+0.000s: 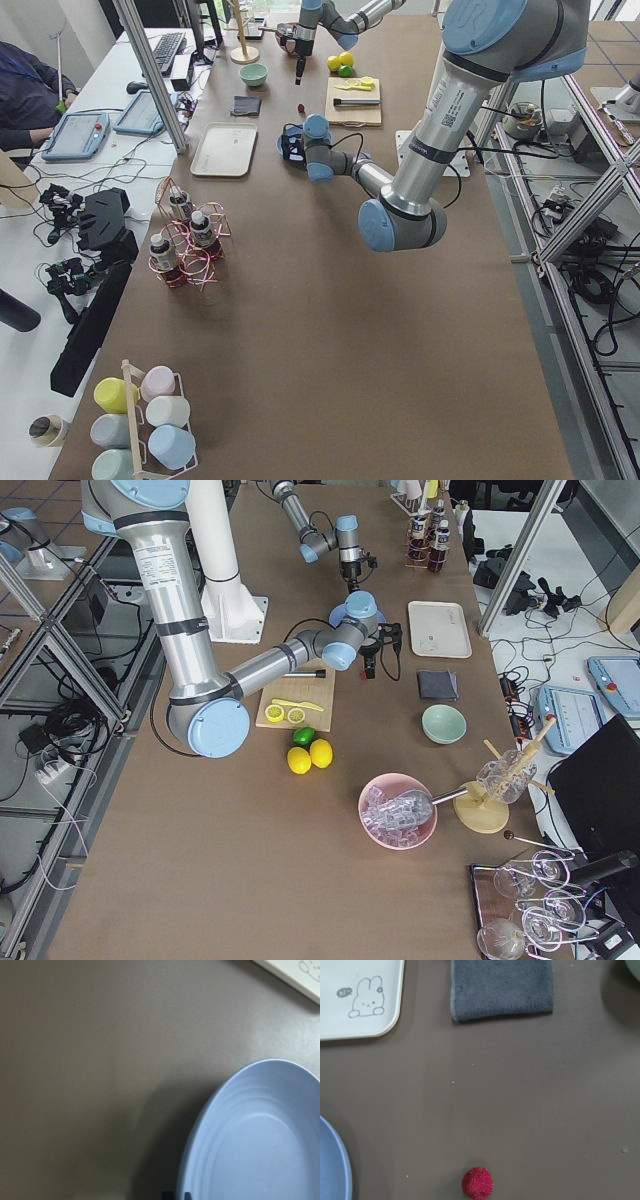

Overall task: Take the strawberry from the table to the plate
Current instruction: 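Push the blue plate with the left gripper toward the table center while the right hovers, then lower the right gripper onto the strawberry and grasp it while the left arm withdraws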

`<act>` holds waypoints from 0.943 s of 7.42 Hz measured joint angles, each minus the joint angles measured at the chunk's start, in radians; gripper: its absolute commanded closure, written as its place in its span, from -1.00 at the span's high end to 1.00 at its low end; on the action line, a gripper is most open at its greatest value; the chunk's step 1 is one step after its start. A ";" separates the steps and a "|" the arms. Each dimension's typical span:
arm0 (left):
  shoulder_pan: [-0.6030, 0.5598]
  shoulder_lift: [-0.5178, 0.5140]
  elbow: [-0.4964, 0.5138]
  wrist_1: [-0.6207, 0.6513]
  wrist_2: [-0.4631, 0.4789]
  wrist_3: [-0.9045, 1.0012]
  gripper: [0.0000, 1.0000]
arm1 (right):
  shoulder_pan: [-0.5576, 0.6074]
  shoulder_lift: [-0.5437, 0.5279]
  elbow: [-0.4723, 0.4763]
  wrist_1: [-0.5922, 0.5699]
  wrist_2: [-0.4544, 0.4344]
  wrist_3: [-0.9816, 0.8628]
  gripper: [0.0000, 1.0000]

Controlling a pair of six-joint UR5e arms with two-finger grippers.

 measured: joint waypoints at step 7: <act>-0.130 0.095 -0.097 0.003 -0.099 0.084 0.97 | -0.090 0.102 -0.056 -0.226 -0.099 0.015 0.73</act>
